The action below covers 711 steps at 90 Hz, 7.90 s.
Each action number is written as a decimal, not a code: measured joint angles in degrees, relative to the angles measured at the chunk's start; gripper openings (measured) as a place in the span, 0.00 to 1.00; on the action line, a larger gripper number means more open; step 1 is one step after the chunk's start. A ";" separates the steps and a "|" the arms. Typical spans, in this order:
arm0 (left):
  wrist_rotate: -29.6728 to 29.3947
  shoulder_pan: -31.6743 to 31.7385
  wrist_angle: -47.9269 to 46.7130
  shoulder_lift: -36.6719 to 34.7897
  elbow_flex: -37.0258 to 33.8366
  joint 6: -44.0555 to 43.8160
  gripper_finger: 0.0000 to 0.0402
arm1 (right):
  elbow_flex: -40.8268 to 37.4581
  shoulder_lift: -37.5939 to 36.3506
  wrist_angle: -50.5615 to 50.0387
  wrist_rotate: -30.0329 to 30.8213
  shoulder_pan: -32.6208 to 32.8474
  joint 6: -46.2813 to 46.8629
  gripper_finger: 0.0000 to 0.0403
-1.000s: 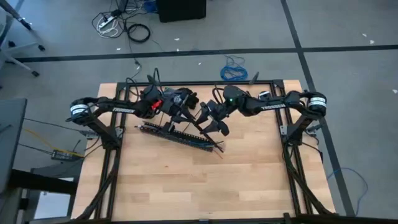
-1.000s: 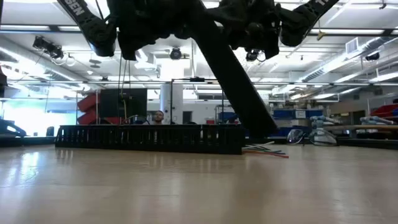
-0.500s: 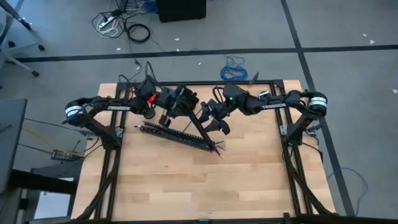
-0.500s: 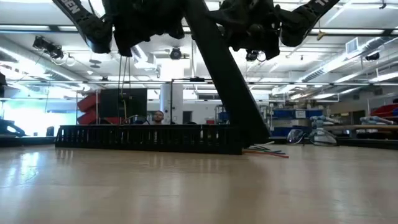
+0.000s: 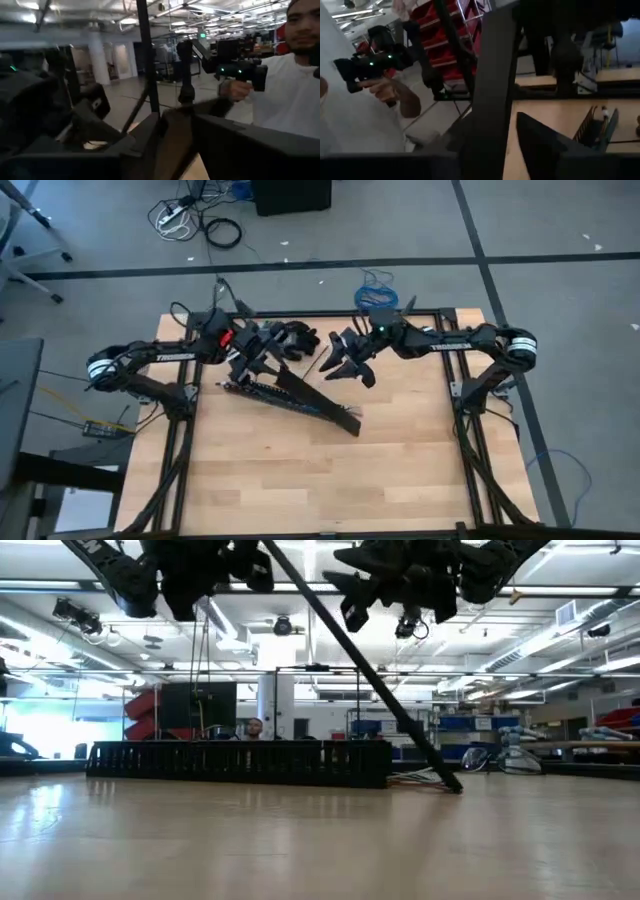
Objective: Ziptie cables
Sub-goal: Close the black cable duct cover
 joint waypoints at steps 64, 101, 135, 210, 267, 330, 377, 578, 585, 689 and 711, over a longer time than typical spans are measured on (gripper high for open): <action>-5.20 2.87 -12.77 -3.72 -2.43 4.51 0.27 | 0.00 -0.12 -33.47 20.81 9.86 -8.81 0.41; -13.56 0.80 -21.91 -7.15 -13.27 7.45 0.21 | 0.02 -0.12 -49.61 39.43 26.11 -1.11 0.49; -38.79 -12.90 -36.21 -7.15 -14.33 22.06 0.26 | -0.61 0.41 -55.29 55.20 33.82 8.07 0.57; -77.59 -29.48 -54.41 -6.59 -10.44 18.62 0.39 | -4.07 11.25 -41.79 60.37 35.86 4.01 0.68; -77.75 -29.39 -51.33 -6.56 -10.44 24.14 0.39 | -3.43 10.37 -41.94 61.92 35.75 2.15 0.70; -77.72 -29.39 -51.80 -6.56 -10.44 23.96 0.39 | -6.71 10.24 -40.03 60.69 34.60 2.11 0.79; -78.18 -29.39 -51.73 -6.56 -10.44 24.07 0.39 | -6.71 9.83 -40.34 55.70 34.63 4.58 0.52; -34.80 -33.32 -41.81 1.43 -10.57 15.15 0.08 | -6.58 5.54 -39.43 48.15 35.54 0.60 0.02; -34.59 -34.75 -37.35 4.73 -10.57 14.31 0.02 | -6.58 5.54 -39.43 48.47 35.54 0.18 0.02; -59.92 -49.32 -58.80 29.91 10.10 12.96 0.00 | -6.58 5.54 -40.82 58.47 40.37 1.03 0.00; -67.36 -47.80 -61.29 29.50 10.09 6.09 0.00 | -6.58 5.43 -42.38 62.46 40.28 -0.02 0.00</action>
